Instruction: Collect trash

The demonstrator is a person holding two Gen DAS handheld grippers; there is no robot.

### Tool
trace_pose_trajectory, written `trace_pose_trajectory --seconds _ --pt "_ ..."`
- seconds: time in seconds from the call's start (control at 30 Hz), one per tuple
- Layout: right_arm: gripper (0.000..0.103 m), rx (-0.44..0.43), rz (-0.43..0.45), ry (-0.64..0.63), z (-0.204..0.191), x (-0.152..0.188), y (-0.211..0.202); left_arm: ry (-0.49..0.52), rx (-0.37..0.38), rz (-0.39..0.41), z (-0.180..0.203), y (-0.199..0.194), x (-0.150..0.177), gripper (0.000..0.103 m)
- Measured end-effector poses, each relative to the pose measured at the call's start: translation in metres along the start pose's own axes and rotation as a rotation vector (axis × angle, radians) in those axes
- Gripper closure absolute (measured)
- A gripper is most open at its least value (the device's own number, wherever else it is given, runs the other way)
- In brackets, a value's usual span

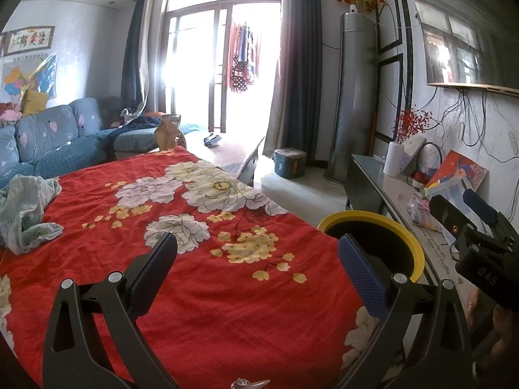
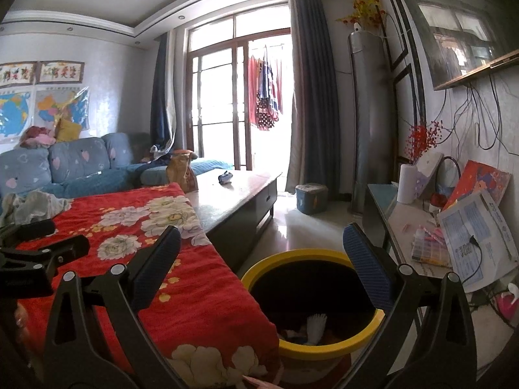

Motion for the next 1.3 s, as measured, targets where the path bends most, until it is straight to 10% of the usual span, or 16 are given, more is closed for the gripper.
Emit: trace_pose_trajectory --seconds 1.3 --pt "0.011 0.009 -0.023 0.017 0.0015 0.0060 0.0032 -0.003 -0.004 -0.015 0.0029 0.0007 0.0044 0.006"
Point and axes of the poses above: each gripper's, at about its wrist camera, not at the fingertips, and y roughly the way its jaws point, z to its right, x to its underside, the point moved 2 cm from there along y, roughly the way its jaws point, and after that the axes turned 4 degrees about -y, right-handed, at the moved point
